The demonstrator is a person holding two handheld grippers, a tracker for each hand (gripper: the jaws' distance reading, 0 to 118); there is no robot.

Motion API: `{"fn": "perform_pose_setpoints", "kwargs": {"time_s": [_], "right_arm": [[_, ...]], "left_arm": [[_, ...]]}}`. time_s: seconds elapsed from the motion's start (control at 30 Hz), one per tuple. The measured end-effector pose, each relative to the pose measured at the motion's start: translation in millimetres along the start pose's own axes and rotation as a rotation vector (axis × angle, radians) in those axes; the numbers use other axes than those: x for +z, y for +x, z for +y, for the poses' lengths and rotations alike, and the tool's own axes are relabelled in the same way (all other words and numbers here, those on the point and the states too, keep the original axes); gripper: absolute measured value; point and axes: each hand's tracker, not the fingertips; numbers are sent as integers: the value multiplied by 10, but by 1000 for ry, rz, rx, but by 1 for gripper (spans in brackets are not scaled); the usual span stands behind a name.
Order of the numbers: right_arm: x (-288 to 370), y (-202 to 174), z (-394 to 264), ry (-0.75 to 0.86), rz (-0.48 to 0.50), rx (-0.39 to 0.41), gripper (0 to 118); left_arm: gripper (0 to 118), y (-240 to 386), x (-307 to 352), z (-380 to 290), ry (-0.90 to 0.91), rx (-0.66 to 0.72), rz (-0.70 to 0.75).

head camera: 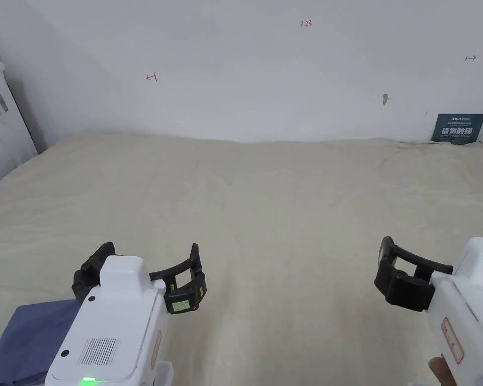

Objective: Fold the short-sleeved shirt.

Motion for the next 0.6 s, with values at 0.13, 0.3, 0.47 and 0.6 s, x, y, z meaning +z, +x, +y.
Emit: {"fn": "perform_pose_setpoints", "kwargs": {"time_s": [0.13,0.3,0.47,0.6], "right_arm": [[26,-40,133,-91,-85,-40,118],[-9,-58,258,-226,-150,-69,118],[7,-71,256,-237,-157,-84,118],[28,-90,250,-220,-150,-71,118]], "left_arm": [[118,-15,-3,9,0,3,-3],[118,-34,-2,47,6,10,-2],[118,-55,-8,68,13,11,0],[118,-72,0,69,15,11,2]]}}
